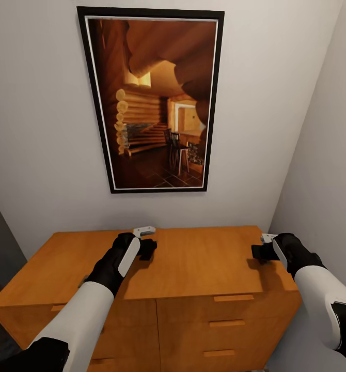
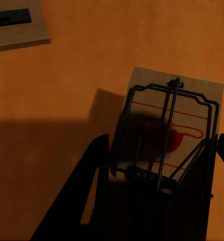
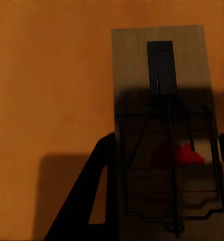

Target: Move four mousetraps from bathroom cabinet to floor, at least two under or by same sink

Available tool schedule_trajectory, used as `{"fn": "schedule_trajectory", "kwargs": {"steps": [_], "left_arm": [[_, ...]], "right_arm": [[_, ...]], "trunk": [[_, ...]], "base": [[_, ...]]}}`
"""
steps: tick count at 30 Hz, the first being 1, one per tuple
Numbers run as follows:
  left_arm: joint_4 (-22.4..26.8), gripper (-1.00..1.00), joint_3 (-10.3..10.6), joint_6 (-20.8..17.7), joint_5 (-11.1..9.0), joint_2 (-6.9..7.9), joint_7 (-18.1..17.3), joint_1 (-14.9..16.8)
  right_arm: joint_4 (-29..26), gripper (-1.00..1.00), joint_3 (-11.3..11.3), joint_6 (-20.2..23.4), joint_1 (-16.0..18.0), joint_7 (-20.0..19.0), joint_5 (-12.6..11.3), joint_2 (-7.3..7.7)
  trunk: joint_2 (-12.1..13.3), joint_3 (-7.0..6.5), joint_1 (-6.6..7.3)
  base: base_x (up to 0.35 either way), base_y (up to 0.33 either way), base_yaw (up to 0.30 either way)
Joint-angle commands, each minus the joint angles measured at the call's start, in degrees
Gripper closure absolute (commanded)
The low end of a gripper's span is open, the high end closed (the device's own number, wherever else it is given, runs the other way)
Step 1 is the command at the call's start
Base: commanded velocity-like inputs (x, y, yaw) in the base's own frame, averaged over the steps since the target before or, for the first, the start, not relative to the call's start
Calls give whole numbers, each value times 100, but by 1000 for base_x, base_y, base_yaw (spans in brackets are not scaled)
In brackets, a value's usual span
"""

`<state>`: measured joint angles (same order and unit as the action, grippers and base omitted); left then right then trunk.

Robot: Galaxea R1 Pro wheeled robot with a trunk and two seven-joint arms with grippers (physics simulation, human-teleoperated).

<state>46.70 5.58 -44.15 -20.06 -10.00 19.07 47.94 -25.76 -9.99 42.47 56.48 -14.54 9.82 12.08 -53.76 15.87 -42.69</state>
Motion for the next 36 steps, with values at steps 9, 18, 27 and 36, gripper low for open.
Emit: {"fn": "schedule_trajectory", "kwargs": {"steps": [9, 18, 27, 36], "left_arm": [[6, 100, 6, -14, -60, 0, 53, 2], [6, 100, 7, -14, -60, 0, 54, -3], [6, 100, 5, -14, -60, 0, 53, -5], [6, 100, 5, -14, -60, 0, 53, -7]], "right_arm": [[-8, 100, -38, 24, 4, -44, 55, -4], [-8, 100, -38, 24, 4, -49, 55, -4], [-8, 100, -38, 24, 4, -49, 55, -4], [-8, 100, -38, 24, 4, -49, 55, -4]], "trunk": [[357, -154, 197], [718, -316, 395], [1079, -477, 593], [1440, -639, 790]], "base": [[-104, 0, 0], [-325, 0, 0], [-338, 0, 0], [-137, 0, 0]]}}
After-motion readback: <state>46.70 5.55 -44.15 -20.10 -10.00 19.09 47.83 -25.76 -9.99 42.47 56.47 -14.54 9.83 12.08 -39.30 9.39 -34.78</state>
